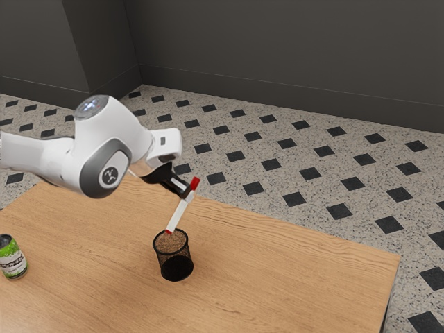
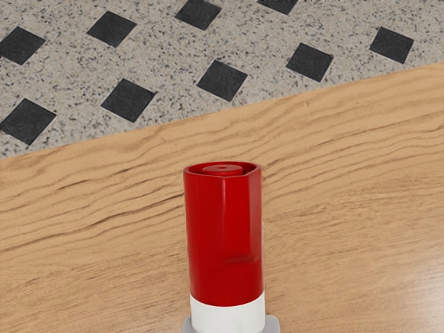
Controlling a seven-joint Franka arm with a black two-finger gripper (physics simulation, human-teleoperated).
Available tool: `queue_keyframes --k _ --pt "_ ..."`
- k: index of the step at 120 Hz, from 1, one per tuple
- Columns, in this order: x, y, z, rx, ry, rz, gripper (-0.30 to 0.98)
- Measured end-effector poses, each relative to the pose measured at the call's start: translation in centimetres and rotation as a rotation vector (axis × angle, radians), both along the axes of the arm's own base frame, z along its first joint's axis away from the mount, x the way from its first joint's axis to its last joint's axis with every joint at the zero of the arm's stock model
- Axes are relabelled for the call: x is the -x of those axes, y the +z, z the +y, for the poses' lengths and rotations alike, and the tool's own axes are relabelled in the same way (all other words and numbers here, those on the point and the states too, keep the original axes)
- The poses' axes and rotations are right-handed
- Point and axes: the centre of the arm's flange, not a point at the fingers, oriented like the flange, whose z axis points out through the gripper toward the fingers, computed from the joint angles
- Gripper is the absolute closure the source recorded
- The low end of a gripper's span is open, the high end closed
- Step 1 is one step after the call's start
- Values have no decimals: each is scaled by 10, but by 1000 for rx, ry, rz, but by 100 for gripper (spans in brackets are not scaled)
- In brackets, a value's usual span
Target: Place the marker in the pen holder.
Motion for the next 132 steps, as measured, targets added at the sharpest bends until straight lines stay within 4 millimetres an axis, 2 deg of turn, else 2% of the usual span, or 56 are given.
queue_keyframes --k 10,88,102,120,124,128,132 --pt "-1 -2 -1 -9 -10 -10 79" --pt "7 -67 -2 -85 -44 86 78" --pt "9 -65 -4 -82 -53 86 54" --pt "9 -55 -3 -72 -61 73 28" --pt "7 -44 -3 -65 -65 62 24" --pt "-14 3 -1 -57 -70 25 21" --pt "-37 62 8 -51 -60 -1 18"
